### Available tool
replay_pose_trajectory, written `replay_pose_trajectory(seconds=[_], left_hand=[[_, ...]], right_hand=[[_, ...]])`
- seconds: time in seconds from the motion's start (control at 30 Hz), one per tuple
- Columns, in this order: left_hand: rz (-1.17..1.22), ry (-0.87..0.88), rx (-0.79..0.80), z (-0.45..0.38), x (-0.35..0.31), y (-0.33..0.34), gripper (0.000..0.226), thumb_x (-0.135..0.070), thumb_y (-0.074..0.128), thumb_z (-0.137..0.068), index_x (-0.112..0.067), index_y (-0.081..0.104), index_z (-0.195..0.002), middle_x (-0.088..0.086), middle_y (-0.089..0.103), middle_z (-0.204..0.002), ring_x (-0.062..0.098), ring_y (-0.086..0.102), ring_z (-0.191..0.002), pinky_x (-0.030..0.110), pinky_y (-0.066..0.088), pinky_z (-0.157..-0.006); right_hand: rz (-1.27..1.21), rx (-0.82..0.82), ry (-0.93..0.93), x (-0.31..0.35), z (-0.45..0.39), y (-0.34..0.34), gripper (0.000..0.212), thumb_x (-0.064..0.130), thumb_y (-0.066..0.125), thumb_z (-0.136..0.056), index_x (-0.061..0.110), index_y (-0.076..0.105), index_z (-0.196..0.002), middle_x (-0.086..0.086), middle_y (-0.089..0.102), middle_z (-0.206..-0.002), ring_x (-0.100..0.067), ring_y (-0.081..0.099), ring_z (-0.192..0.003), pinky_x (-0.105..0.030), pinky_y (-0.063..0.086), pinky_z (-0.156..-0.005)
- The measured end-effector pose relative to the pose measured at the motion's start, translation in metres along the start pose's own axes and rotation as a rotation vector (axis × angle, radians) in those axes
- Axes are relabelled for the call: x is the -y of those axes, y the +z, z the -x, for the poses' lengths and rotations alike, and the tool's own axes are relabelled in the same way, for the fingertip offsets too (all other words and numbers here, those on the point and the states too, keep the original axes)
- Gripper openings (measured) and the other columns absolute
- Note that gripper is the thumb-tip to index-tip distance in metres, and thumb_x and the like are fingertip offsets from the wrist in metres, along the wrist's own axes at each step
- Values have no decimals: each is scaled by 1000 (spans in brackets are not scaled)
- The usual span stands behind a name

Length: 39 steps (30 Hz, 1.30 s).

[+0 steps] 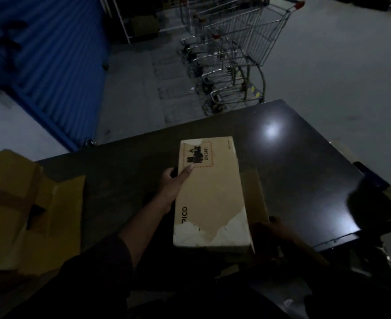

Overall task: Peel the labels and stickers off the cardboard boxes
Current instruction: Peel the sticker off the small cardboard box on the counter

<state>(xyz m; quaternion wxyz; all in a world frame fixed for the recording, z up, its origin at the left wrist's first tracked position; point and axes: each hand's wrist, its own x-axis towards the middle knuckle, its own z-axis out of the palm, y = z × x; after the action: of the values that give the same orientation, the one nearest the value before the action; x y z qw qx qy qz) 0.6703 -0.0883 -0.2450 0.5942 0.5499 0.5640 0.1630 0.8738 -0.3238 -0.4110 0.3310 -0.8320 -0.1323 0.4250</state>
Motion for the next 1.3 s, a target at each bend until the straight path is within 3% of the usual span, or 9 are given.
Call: replay_pose_trajectory(seconds=[0.07,0.17,0.37,0.5,0.6,0.83,0.93,1.07,1.3], left_hand=[[-1,9,5,0,0,1,85,-54,69,-83,-20,31,-150,7,65,-114,20,67,-95,37,55,-74],[11,7,-12,-1,0,-2,85,-56,68,-83,-20,31,-150,9,65,-118,23,67,-98,41,56,-81],[184,59,-13,-14,4,-23,51,-57,62,-88,-35,46,-130,3,68,-111,22,68,-98,38,57,-77],[79,162,-192,-36,21,-19,40,-35,54,-99,-14,55,-133,12,62,-128,24,59,-111,36,49,-96],[-39,70,-134,-52,46,-9,42,-25,40,-104,-14,47,-144,9,53,-140,29,51,-125,44,41,-109],[48,73,9,-27,52,-11,45,-52,37,-101,-25,52,-135,2,62,-121,22,60,-111,43,51,-96],[-169,190,-102,-15,77,-13,55,-49,49,-97,-18,46,-142,6,48,-138,24,54,-119,45,49,-99],[-236,168,-148,4,113,-7,77,-67,51,-87,-19,40,-146,9,45,-145,27,50,-126,42,45,-103],[-317,282,-52,-10,90,31,60,-44,57,-95,-14,45,-146,13,42,-148,27,45,-133,32,39,-107]], right_hand=[[23,48,-122,13,-8,7,52,51,79,-63,22,66,-104,-8,69,-98,-26,70,-89,-40,59,-71],[165,21,-312,67,24,20,10,31,64,-84,34,60,-93,-6,67,-97,-33,66,-99,-46,55,-86],[531,-332,-485,140,77,4,20,25,53,-93,18,68,-104,-11,69,-99,-31,66,-94,-33,50,-74],[671,-528,-599,169,102,5,28,30,50,-95,16,59,-117,-10,62,-106,-33,61,-102,-39,51,-74],[826,-427,-642,173,105,28,33,36,51,-94,21,54,-123,-7,55,-109,-31,55,-105,-38,46,-69],[888,-251,-837,151,82,46,26,39,50,-93,30,68,-110,3,58,-111,-23,52,-109,-34,33,-79],[823,-262,-900,126,80,36,50,58,42,-90,27,65,-122,2,60,-127,-23,53,-122,-42,35,-103],[1020,-195,-922,95,81,35,90,82,30,-86,22,37,-152,1,31,-159,-21,26,-148,-54,16,-119],[962,-386,-865,77,56,23,60,45,41,-92,18,48,-145,-9,48,-149,-31,43,-139,-55,18,-115]])
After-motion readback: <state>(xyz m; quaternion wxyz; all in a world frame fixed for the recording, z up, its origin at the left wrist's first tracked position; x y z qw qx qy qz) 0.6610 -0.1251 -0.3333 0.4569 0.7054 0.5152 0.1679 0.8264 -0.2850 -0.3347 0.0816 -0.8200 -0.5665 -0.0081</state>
